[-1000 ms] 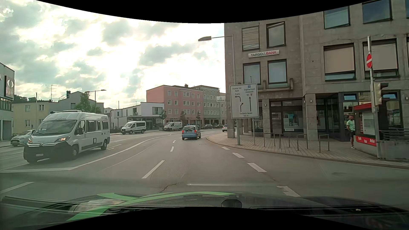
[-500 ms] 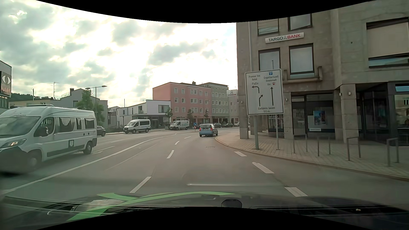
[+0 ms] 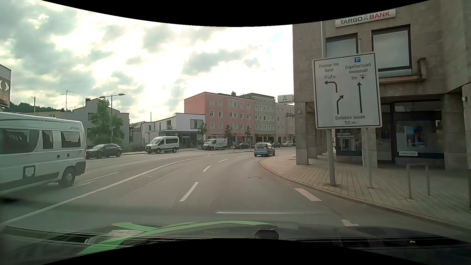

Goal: Follow the waypoints while adhering to traffic rules and regulations

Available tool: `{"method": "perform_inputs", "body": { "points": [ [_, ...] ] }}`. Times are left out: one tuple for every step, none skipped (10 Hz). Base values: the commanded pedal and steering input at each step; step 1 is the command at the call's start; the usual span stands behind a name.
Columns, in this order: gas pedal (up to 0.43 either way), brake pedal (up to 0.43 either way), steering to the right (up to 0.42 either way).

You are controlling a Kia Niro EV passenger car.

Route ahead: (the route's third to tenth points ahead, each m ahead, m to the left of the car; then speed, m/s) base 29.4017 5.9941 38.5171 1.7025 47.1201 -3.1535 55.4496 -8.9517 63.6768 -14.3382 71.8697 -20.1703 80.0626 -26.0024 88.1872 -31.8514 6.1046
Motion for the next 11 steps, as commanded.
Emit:
{"method": "perform_inputs", "body": {
  "points": [
    [0.11,0.0,-0.056],
    [0.11,0.0,-0.052],
    [0.11,0.0,-0.048],
    [0.11,0.0,-0.045],
    [0.118,0.0,-0.041],
    [0.118,0.0,-0.036],
    [0.118,0.0,-0.032],
    [0.118,0.0,-0.029],
    [0.118,0.0,-0.025],
    [0.118,0.0,-0.021],
    [0.118,0.0,-0.017]
  ]
}}
